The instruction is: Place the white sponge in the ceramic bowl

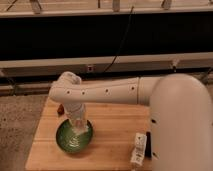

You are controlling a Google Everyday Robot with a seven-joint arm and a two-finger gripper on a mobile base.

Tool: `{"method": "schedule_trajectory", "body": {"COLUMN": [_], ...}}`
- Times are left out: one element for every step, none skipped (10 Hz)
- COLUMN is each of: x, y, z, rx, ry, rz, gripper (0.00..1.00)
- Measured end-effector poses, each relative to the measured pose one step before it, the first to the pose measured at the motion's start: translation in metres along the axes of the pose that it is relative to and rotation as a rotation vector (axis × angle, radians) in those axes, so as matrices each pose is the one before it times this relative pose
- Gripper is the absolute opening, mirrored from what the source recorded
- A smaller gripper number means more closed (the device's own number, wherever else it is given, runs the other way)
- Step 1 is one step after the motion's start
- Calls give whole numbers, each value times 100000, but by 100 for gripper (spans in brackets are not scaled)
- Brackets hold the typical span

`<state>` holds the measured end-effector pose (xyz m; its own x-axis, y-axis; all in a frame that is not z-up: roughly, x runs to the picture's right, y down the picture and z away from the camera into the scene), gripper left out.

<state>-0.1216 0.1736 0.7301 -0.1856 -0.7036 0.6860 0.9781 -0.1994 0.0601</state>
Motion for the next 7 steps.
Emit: {"method": "schedule_trajectory", "body": {"x": [16,11,24,23,14,-14,5], "y": [-74,-26,-15,-104,-80,-51,-3], "z": [22,84,56,2,42,67,47], "rx": [32,-38,21,52,29,0,26], "ry": [-45,-111,-82,-7,-65,-94,-54], "rz": [-292,-212,-143,-332,-331,-340,-158], "gripper": [68,76,80,80,80,80,80]}}
